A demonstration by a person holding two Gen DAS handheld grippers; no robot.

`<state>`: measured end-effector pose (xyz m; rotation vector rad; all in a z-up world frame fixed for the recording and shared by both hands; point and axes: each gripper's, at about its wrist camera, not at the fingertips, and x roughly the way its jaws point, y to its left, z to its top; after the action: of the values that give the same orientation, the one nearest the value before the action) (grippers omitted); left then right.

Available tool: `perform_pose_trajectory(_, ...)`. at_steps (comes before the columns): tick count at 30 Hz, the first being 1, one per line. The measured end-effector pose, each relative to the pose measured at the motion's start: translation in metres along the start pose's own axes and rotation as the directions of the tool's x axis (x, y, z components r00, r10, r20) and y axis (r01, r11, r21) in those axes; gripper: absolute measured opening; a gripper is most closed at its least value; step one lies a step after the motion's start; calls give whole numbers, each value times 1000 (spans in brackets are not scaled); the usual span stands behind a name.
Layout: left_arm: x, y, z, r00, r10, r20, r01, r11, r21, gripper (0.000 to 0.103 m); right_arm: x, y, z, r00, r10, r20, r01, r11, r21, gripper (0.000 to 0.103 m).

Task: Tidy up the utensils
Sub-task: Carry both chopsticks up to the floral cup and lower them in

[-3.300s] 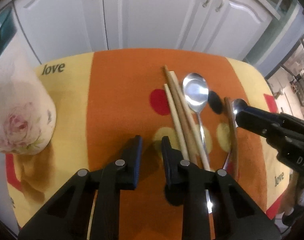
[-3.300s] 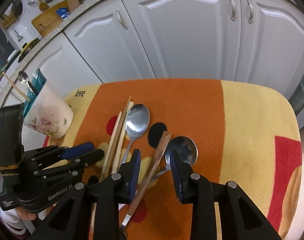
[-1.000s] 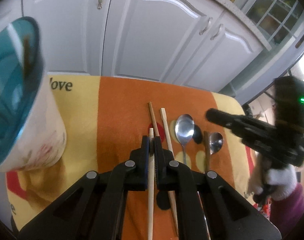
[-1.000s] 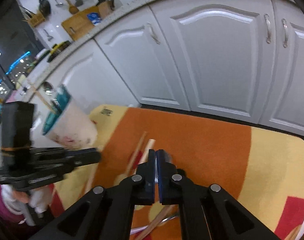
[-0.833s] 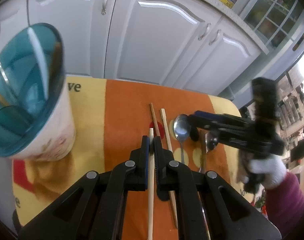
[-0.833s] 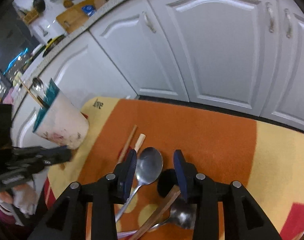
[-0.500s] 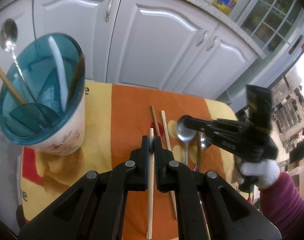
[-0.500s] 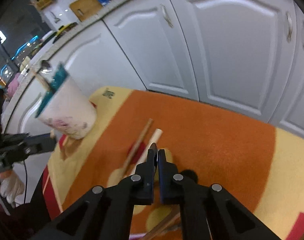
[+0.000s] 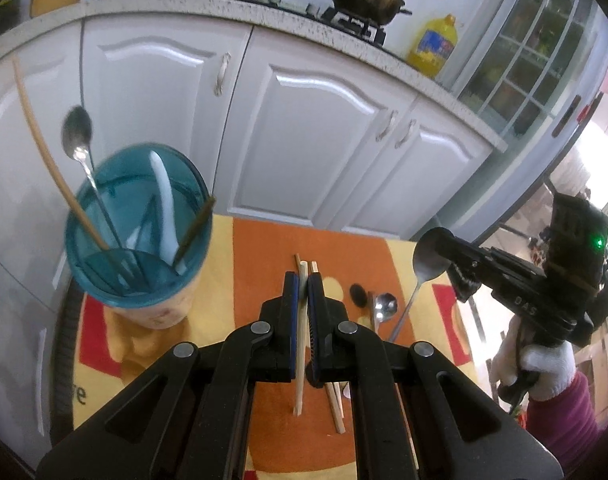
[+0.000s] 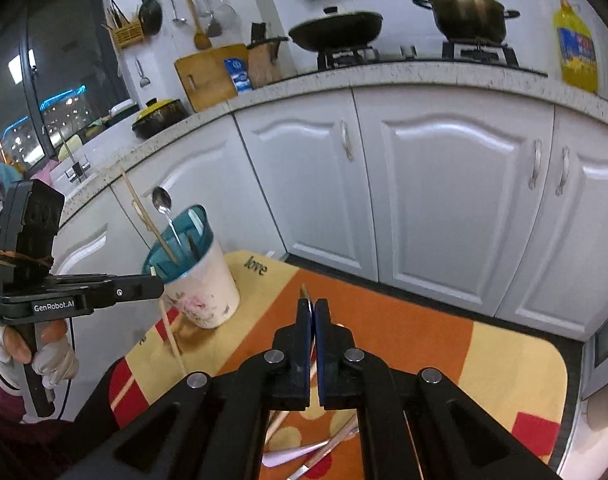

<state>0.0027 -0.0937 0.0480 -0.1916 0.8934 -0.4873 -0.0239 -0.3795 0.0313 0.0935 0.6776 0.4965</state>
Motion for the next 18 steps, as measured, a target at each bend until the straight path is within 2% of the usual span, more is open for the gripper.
perform_pose_trajectory(5, -23, 5, 6, 999, -7, 37, 7, 1000, -1, 3, -12, 18, 19, 999, 10, 36, -9, 999, -33, 2)
perform_pose_trajectory(10, -62, 13, 27, 994, -12, 106, 12, 1000, 1, 3, -26, 41, 45, 995, 32, 94, -24, 997, -77, 2)
perform_pose_trajectory(14, -99, 23, 52, 983, 4, 186, -4, 1000, 0, 3, -28, 60, 69, 990, 47, 134, -34, 995, -94, 2)
perform_pose_trajectory(18, -130, 37, 78, 962, 53, 270, -53, 999, -7, 3, -22, 78, 89, 986, 51, 160, -32, 993, -115, 2)
